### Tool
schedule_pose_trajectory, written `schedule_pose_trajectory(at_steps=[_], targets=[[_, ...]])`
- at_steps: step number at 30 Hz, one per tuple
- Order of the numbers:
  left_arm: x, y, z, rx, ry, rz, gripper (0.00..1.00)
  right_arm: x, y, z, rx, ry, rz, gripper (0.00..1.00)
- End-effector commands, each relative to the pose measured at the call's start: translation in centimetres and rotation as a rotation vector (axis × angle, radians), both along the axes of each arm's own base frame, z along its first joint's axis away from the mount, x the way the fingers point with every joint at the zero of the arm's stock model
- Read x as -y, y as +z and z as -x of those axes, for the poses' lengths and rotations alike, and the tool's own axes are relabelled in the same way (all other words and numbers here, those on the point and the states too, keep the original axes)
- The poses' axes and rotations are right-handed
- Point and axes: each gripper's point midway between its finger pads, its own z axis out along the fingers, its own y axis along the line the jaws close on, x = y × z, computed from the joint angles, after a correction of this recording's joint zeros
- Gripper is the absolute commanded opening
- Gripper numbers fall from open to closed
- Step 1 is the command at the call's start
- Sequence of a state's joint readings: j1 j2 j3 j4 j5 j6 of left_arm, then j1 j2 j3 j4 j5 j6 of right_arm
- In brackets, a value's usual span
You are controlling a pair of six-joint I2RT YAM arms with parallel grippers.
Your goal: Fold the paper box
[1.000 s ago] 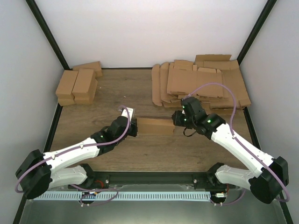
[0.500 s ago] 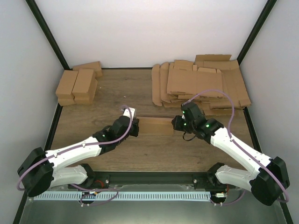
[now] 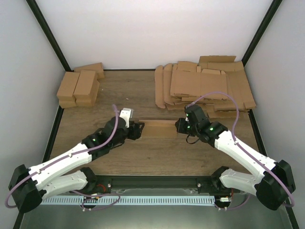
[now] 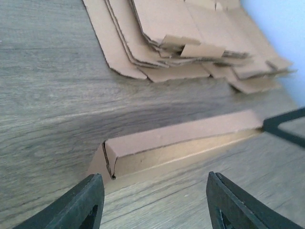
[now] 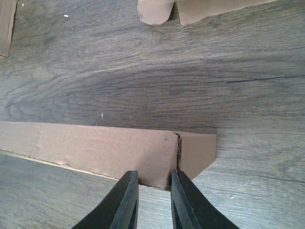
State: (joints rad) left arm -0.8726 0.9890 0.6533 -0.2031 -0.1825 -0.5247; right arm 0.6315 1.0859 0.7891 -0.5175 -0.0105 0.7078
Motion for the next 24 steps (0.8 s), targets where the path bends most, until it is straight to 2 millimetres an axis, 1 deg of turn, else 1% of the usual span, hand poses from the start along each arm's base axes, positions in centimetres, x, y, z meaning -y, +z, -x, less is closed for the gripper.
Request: schedule_pose_trajectory(at_steps=[1, 4, 8, 13, 15, 20, 23, 24], targets=[[0.1, 2.3, -0.5, -0.038, 0.014, 0.141, 0.62, 0.8, -1.5, 0.7, -0.044, -0.002, 0.047, 0.20], [0.0, 1.7, -1.2, -0.081, 0.024, 0.169, 0.58, 0.7, -1.5, 0.7, -0.044, 0.002, 0.048, 0.20], [-0.3, -0.5, -2.1, -0.169, 0.061, 0.176, 0.49, 0.5, -1.3, 0.6, -0.042, 0.006, 0.040, 0.20], [-0.3, -2.4, -2.5, -0.209, 0.082, 0.213, 0.48, 0.4, -1.2, 0.6, -0.041, 0.010, 0.036, 0.20], [-0.3, -3.0, -2.5, -0.218, 0.086, 0.211, 0.46, 0.4, -1.2, 0.7, -0.042, 0.010, 0.037, 0.20], [-0.8, -5.0, -2.4, -0.249, 0.108, 0.170, 0.31, 0.4, -1.2, 0.7, -0.042, 0.013, 0.038, 0.20], [-1.0, -6.4, -2.1, -0.272, 0.114, 0.160, 0.24, 0.4, -1.5, 0.8, -0.048, 0.018, 0.042, 0.20], [-0.9, -6.6, -2.0, -0.276, 0.110, 0.164, 0.23, 0.4, -1.6, 0.8, -0.049, 0.017, 0.044, 0.20]])
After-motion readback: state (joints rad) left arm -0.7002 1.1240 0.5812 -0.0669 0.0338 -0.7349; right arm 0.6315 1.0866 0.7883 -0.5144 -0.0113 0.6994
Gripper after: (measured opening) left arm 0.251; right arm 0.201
